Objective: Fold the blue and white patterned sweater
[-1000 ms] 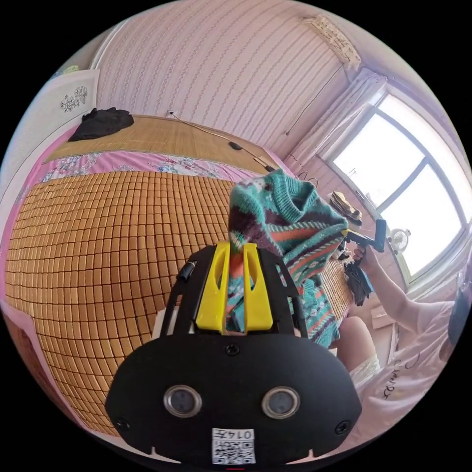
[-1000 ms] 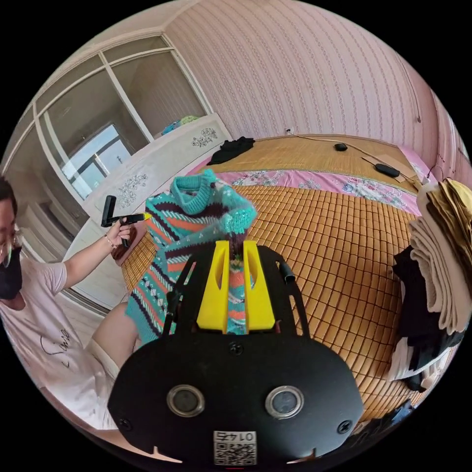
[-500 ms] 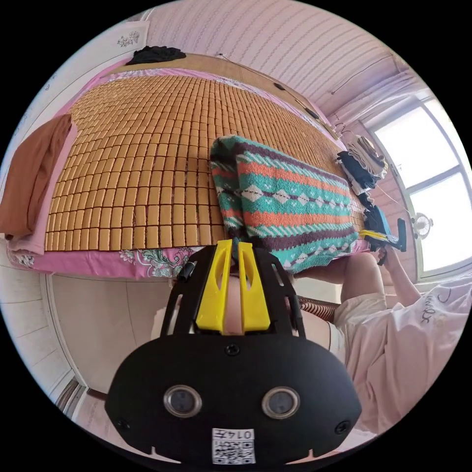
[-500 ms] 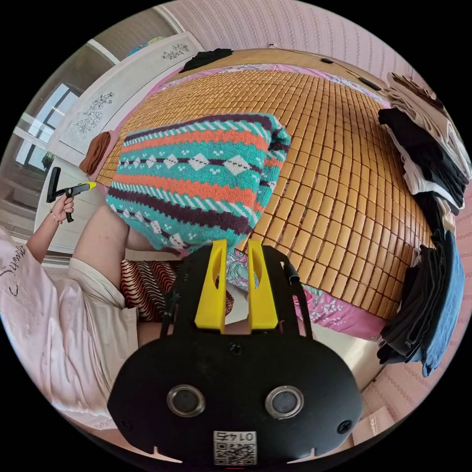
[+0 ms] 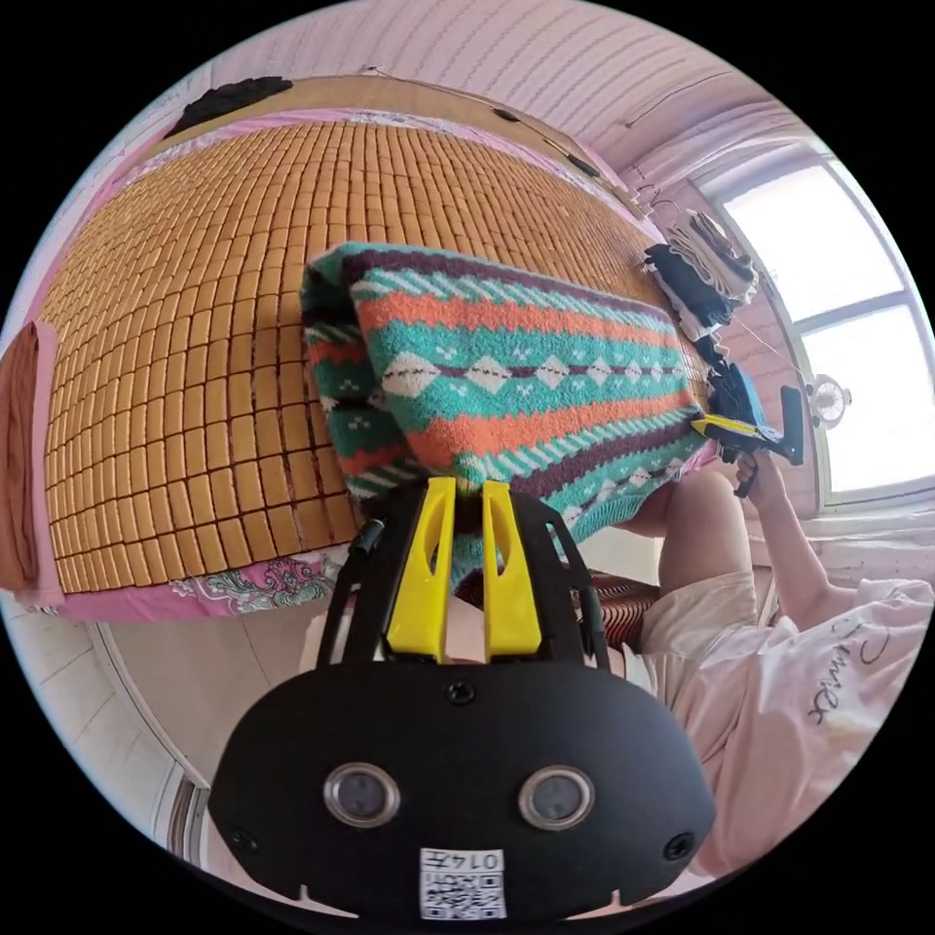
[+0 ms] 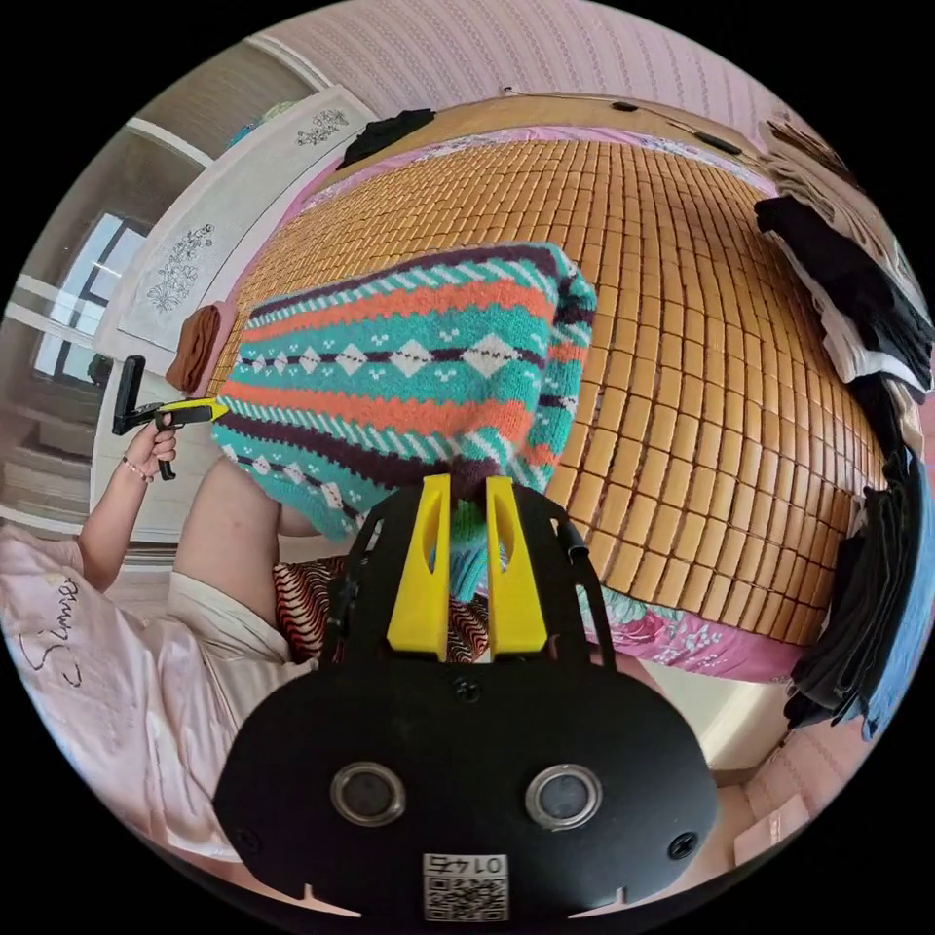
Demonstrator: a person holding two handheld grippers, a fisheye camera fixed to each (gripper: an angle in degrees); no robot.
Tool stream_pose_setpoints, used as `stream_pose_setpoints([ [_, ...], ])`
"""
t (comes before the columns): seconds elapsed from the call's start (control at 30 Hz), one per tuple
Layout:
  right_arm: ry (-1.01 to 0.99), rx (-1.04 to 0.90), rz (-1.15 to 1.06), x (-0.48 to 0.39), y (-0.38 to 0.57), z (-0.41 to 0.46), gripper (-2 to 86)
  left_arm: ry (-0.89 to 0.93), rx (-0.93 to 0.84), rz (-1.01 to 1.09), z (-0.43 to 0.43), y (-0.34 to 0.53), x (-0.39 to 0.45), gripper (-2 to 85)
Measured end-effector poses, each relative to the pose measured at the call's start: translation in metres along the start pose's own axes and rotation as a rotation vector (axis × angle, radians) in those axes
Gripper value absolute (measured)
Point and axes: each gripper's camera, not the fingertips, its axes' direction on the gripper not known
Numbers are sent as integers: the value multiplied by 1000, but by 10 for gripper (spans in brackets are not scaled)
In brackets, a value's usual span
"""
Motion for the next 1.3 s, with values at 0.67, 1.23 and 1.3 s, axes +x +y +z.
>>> stream_pose_setpoints([
  [0.67,137,-149,-87,-68,-65,61,66,-107,-77,31,10,2,93,69],
  [1.23,337,-177,-798,-294,-217,129,-3,-266,50,471,25,-21,364,-8],
  [1.3,432,-346,-814,-305,-233,177,-4,-289,-33,517,48,-31,383,-9],
])
